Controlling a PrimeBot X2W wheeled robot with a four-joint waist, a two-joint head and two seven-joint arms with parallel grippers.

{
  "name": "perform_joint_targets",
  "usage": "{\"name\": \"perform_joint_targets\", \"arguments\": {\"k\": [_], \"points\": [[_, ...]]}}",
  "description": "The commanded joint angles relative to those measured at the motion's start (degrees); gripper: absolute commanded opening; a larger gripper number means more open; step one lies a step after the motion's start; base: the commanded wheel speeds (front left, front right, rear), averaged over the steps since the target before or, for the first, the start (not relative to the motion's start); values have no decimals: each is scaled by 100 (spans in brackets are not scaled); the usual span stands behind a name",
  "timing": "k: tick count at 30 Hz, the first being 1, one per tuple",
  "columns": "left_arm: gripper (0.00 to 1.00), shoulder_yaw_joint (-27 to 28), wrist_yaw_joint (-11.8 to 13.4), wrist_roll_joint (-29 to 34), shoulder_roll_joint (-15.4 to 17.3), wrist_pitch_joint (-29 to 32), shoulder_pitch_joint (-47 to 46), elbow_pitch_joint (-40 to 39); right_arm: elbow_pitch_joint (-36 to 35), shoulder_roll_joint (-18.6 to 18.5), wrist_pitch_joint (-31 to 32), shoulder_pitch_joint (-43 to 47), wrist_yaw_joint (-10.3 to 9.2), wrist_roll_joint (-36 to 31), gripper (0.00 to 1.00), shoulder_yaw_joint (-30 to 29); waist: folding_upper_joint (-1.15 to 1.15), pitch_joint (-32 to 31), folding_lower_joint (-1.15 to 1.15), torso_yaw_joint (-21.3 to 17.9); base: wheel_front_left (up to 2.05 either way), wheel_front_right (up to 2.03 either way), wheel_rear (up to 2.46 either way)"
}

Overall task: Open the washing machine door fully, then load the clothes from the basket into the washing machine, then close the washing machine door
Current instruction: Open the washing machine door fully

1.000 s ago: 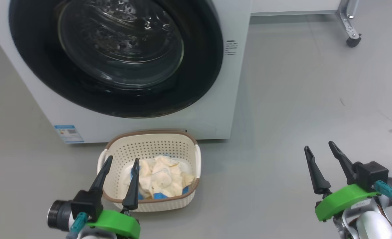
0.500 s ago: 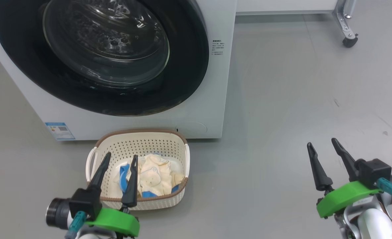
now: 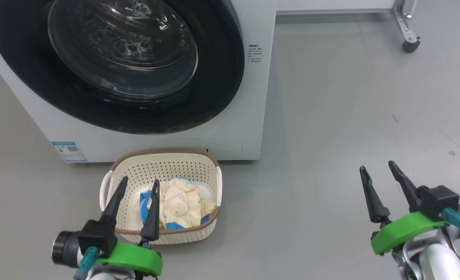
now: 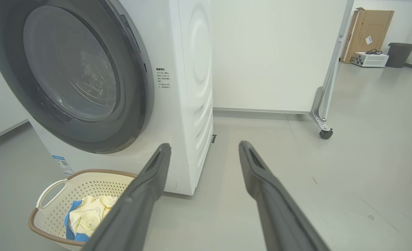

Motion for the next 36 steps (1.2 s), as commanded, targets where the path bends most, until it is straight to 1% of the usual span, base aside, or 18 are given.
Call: {"name": "perform_joint_targets", "arguments": {"k": [1,10,15,18,23,24,25,26,31,36], "points": [[100,237,11,76,32,-62,-279,-213,-201,-36,-61,-273,-17,-62,100,98,0,25,0,2,0,0,0],[100,267,9,89,11,-62,-428,-316,-232,-72,-61,-419,-17,25,100,-39,0,319,0,47,0,0,0],[100,239,8,127,5,-62,-543,-373,-204,-30,-61,-609,-17,348,100,-266,0,507,0,118,0,0,0],[100,209,8,144,0,-62,-639,-419,-127,14,-61,-792,-17,845,100,-451,0,652,0,205,0,0,0],[100,153,8,159,-7,-62,-830,-480,50,73,142,-1263,-17,2450,100,-701,0,879,0,361,0,0,0],[100,141,8,158,-9,-62,-864,-490,79,80,225,-1368,-17,2841,83,-759,0,923,0,390,0,0,0],[100,131,12,156,-10,-62,-895,-502,99,87,313,-1478,-17,3254,44,-819,0,961,0,415,0,0,0],[100,121,18,153,-11,-62,-921,-510,124,92,397,-1580,-17,3620,1,-871,0,988,0,434,0,0,0],[100,59,46,137,-16,-62,-1037,-534,309,105,904,-2072,-17,5275,0,-1152,0,1136,0,521,0,0,0],[100,-13,80,99,-18,-62,-1150,-557,781,109,1629,-2676,-17,6922,0,-1431,0,1281,0,596,0,0,0]]}}
